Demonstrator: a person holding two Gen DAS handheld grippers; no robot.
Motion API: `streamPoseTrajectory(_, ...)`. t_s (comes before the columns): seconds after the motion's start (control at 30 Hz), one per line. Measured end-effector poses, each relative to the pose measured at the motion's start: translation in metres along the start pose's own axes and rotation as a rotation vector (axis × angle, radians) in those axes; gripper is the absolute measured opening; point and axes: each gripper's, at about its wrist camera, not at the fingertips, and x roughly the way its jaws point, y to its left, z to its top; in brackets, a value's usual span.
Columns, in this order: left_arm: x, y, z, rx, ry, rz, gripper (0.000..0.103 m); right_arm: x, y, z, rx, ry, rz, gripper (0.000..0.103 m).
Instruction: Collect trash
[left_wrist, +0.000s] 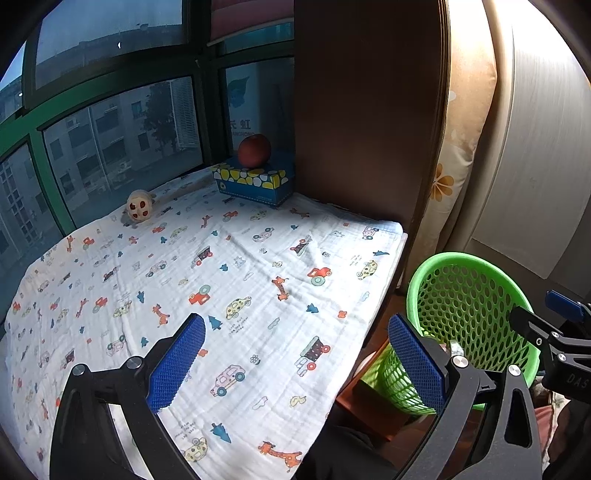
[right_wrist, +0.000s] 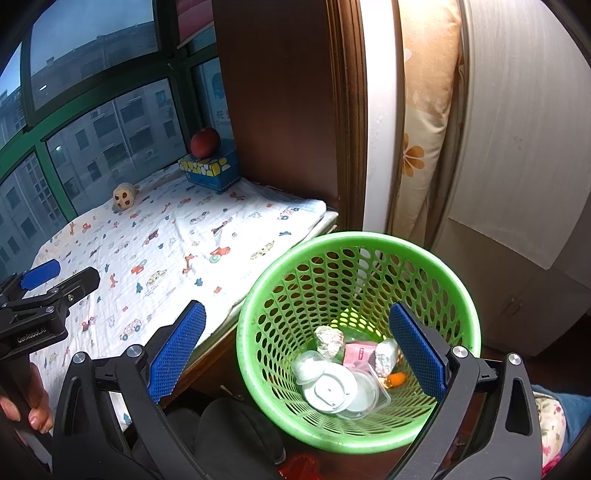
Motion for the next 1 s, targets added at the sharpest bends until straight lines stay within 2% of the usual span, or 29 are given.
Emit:
streamPoseTrajectory(0.63, 0.0, 0.005, -0.003, -0.008, -0.017, 0.027, 0.096, 0.007, 0.008, 0.0, -0.006, 0.01, 0.021, 0.098)
streamPoseTrajectory(1.0, 0.001, 0.008, -0.004, -0.023, 0.001, 0.037, 0.096, 0.008, 0.011, -0.001, -0.004, 0.01, 0.029, 0.098)
